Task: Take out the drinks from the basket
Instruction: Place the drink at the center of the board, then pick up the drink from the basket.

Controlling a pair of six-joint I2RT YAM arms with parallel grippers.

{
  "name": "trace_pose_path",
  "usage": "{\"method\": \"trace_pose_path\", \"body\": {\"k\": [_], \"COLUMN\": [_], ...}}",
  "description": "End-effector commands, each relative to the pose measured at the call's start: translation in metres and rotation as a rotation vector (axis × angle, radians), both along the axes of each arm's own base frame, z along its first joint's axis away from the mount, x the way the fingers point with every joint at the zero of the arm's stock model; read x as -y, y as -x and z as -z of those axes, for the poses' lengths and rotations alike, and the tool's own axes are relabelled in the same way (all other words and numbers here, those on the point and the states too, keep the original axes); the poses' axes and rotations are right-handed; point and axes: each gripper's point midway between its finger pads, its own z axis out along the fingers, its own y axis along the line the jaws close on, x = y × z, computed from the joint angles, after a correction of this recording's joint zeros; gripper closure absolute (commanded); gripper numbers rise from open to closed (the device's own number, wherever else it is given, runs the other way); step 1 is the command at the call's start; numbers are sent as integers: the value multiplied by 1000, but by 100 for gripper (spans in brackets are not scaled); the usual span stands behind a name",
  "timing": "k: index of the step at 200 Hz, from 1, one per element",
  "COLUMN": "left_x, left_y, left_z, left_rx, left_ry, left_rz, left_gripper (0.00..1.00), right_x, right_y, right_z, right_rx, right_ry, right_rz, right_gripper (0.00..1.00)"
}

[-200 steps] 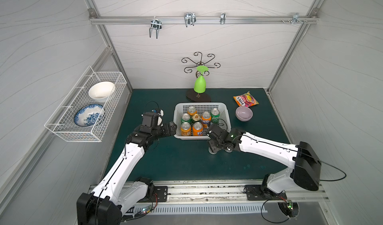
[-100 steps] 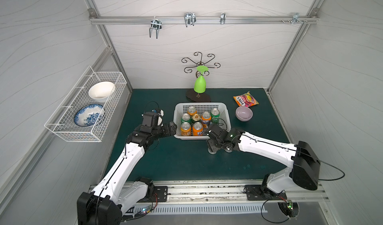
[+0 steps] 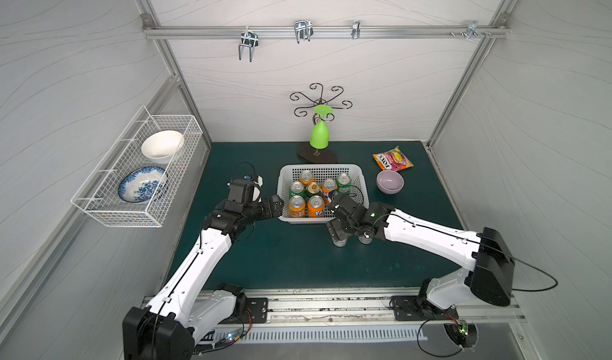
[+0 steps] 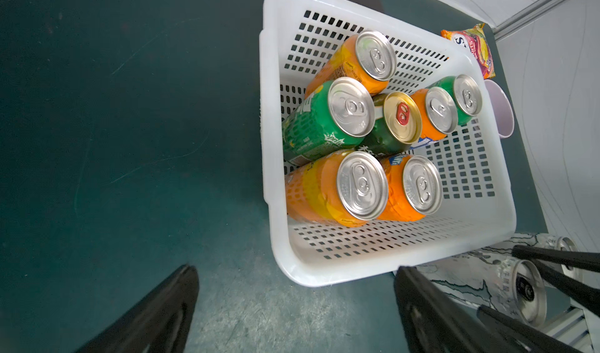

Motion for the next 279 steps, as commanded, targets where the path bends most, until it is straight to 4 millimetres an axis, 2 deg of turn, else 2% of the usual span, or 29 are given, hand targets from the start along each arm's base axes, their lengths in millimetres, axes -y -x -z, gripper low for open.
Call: {"method": "trace_pose_path", "body": {"k": [1,17,40,63,86,117,166,210,234,279], "left_x": [7,8,11,13,17,28,52,79,94,117], "left_y": [-6,-4,-1,3,5,4,-1,-10,-14,-23], "left_z": [-25,-29,-36,-42,-48,-54,-56,-52,-48,-33], "left_rx": [58,63,69,77,83,91,80,56,37,-43], "left_ry": [12,4,-5,-36,-38,-56,-133,-214,-259,-346], "left_rz": [22,26,37,46,58,89,158,229,270,349], "left_gripper": [1,1,2,1,2,2,2,3,4,12], "right_x": [8,13,25,46,70,105,163,195,202,201], "right_y": [1,2,2,-4,-10,-17,-26,-30,-31,-32], "right_z": [-44,-66,-96,-122,-141,-156,-156,-141,-139,-137], "right_rx": [68,110,163,221,263,300,326,293,306,300], "right_ry": [-35,-49,-65,-93,-137,-191,-226,-254,-249,-248], "right_rz": [-37,-69,-99,-81,-56,7,171,274,296,296], "right_gripper": [7,1,1,1,1,1,1,1,1,1]}}
